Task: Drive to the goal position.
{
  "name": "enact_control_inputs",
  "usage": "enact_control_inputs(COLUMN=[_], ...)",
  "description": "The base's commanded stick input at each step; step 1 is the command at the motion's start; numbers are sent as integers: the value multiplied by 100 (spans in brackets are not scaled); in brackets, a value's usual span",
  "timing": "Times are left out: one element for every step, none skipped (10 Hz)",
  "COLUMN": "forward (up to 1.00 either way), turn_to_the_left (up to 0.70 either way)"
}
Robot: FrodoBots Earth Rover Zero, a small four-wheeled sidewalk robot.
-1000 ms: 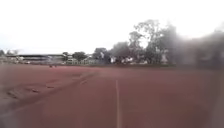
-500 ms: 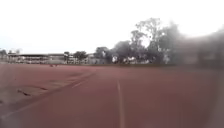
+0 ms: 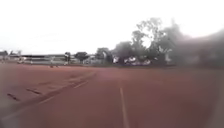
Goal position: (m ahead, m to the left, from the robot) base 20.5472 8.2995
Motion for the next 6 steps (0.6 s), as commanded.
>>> enact_control_inputs(forward=[70, 70, 70, 70, 70, 70], turn_to_the_left=[0, 0, 0, 0, 0, 0])
